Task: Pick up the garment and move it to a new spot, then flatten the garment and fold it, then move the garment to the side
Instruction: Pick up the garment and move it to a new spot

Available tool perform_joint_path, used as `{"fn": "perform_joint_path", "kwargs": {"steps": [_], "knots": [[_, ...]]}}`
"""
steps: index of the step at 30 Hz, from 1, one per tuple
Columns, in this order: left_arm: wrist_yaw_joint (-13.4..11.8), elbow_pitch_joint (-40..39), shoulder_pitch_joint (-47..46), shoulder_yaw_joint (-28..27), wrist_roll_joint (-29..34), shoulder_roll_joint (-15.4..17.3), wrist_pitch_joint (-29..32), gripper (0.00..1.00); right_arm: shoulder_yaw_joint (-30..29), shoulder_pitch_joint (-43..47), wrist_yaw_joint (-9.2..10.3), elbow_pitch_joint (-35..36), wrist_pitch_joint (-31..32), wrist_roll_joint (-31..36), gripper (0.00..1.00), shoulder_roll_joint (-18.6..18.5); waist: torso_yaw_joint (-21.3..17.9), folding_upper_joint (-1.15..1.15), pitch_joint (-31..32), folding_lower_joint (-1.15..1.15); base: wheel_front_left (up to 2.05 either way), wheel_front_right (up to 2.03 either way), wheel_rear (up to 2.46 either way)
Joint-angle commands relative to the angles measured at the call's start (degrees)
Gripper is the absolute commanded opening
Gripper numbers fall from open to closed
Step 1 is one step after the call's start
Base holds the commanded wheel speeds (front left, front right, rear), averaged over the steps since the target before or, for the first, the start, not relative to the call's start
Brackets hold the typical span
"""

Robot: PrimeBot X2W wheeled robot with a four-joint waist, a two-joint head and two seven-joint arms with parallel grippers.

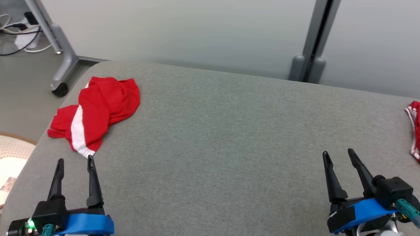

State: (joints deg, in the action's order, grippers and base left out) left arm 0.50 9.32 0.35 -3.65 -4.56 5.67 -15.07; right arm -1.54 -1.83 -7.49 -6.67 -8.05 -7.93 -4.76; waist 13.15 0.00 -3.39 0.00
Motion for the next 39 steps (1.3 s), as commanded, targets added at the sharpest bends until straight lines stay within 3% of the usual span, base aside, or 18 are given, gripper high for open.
{"fn": "perform_joint_path", "kwargs": {"steps": [1, 10, 17, 28, 39], "knots": [[-0.3, -0.4, 0.0, -0.4, -0.2, 0.5, -0.1, 1.0, -0.1, 0.3, 0.0, -0.1, 0.2, 0.2, 1.0, 0.0, 3.0, 0.0, -1.1, 0.0, 0.0, 0.0, 0.0], [-0.8, -1.4, 0.8, -1.7, -0.6, 1.4, -0.1, 1.0, 0.0, 0.2, 0.0, 0.1, 0.7, 0.5, 1.0, 0.5, 10.6, 0.0, -1.5, 0.0, 0.0, 0.0, 0.0], [-1.2, -1.7, 1.6, -2.4, -1.1, 1.7, -0.1, 1.0, -0.1, 0.3, 0.0, 0.5, 1.2, 0.8, 1.0, 0.6, 12.6, 0.0, -1.8, 0.0, 0.0, 0.0, 0.0], [-0.9, -1.4, -1.5, -2.9, -1.9, 2.3, -0.1, 1.0, 0.2, -0.8, 0.0, 1.1, 1.5, 0.6, 1.0, -0.2, 10.7, 0.0, -3.4, 0.0, 0.0, 0.0, 0.0], [0.6, 3.4, -18.0, -6.2, -5.0, 7.4, -0.1, 1.0, -0.5, -4.4, 0.0, 6.4, 3.3, 2.1, 1.0, -2.9, 5.1, 0.0, -11.3, 0.0, 0.0, 0.0, 0.0]]}}
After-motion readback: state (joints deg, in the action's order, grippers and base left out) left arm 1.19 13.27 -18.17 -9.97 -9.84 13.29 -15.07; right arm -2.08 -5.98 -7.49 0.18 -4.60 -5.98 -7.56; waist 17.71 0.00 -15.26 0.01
